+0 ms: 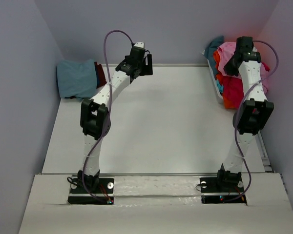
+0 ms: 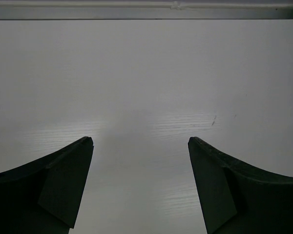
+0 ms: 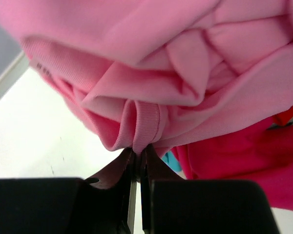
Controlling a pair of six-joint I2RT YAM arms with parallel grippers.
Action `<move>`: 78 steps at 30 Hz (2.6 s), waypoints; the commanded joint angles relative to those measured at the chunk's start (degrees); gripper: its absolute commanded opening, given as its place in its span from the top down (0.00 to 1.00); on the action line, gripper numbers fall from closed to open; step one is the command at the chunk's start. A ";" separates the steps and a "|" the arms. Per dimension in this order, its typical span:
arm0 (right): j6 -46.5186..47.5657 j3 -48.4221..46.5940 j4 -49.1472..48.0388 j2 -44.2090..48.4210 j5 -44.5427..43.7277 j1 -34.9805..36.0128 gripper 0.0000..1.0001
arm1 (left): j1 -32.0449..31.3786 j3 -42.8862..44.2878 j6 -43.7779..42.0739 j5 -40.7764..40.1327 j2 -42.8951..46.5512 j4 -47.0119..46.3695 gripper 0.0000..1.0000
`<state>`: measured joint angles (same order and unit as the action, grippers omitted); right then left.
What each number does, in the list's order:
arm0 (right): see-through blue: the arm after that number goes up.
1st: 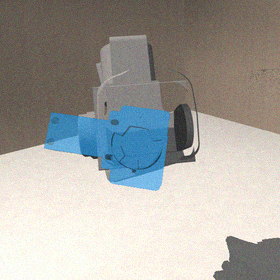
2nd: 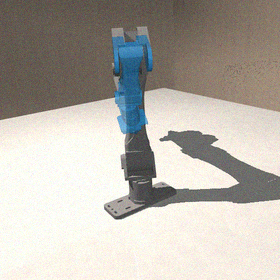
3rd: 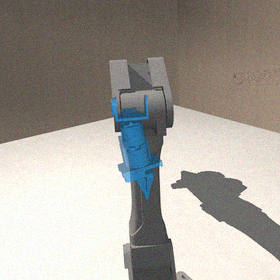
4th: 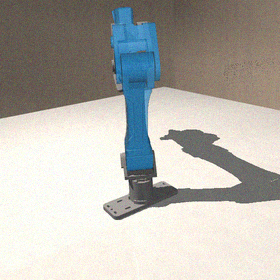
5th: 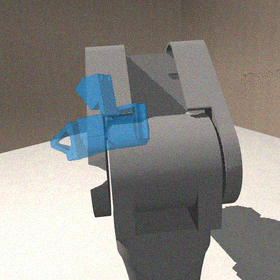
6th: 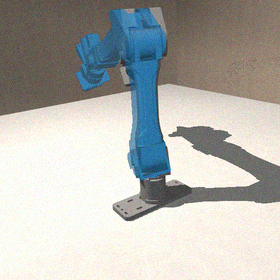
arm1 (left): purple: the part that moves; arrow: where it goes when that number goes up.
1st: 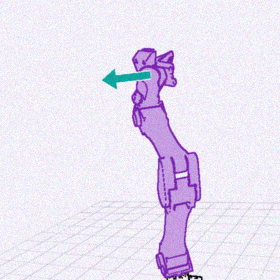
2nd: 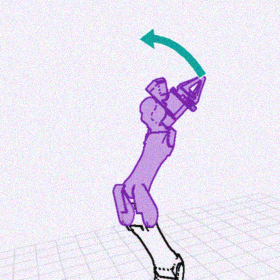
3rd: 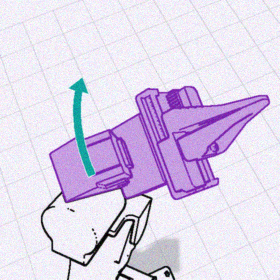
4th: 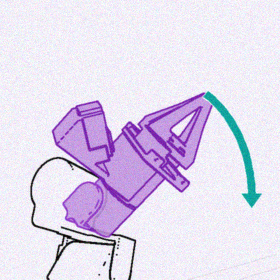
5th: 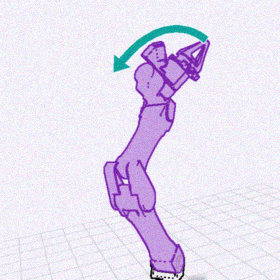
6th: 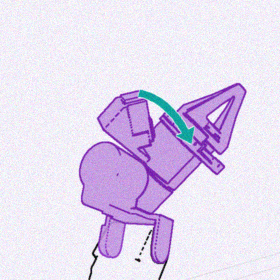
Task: Fold and stack the t-shirts
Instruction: Grab the tshirt from the pile, then move the tshirt to the center of the board
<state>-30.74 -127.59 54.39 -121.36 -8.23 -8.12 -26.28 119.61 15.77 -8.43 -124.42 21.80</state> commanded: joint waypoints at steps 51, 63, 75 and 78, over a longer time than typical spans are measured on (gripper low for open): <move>6.48 -16.91 30.86 19.76 -26.13 59.44 0.93 | -3.86 -38.74 2.51 -10.47 35.56 -15.03 0.11; 3.23 -9.88 30.60 18.97 -33.69 65.42 0.93 | -4.39 -45.07 4.26 -14.33 42.32 -16.18 0.11; 0.95 6.99 22.34 19.50 -27.64 60.25 0.93 | -6.24 -54.30 7.78 -16.89 53.04 -11.79 0.22; 0.42 8.32 21.72 17.57 -25.27 57.00 0.93 | -6.24 -57.12 8.31 -17.41 54.89 -10.29 0.25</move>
<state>-28.45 -120.51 78.46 -102.83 -35.62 52.90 -32.32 65.93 21.78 -22.55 -72.75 9.82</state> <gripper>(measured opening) 0.097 0.777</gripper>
